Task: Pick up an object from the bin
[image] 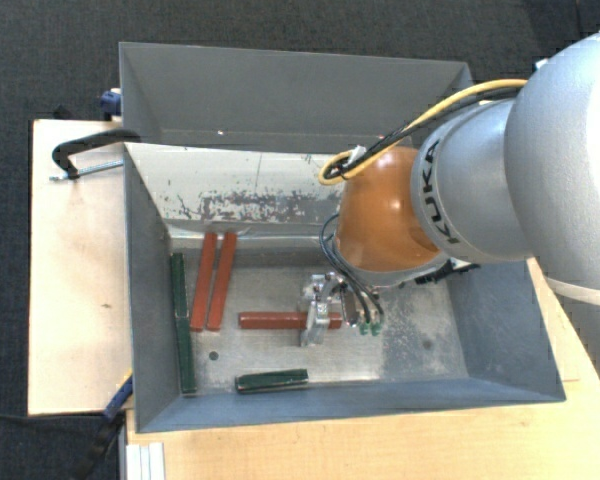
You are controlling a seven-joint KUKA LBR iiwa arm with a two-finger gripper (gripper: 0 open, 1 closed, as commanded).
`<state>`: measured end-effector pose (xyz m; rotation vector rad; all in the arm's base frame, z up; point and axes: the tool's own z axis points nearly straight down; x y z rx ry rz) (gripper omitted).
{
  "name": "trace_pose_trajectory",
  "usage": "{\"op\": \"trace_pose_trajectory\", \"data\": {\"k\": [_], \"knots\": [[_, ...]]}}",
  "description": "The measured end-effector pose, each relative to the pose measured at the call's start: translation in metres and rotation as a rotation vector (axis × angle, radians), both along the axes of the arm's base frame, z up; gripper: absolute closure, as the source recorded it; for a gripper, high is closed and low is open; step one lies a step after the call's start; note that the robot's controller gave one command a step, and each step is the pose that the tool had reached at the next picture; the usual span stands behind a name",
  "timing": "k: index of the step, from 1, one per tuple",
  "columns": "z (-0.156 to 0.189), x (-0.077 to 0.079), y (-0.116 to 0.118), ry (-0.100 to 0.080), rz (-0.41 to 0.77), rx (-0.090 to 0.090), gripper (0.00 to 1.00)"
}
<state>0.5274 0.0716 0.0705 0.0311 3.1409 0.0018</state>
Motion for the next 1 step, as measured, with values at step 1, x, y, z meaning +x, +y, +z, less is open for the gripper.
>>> {"op": "trace_pose_trajectory", "data": {"k": [1], "knots": [[0.2039, 0.0205, 0.0097, -0.002, 0.08, 0.0, 1.0]]}}
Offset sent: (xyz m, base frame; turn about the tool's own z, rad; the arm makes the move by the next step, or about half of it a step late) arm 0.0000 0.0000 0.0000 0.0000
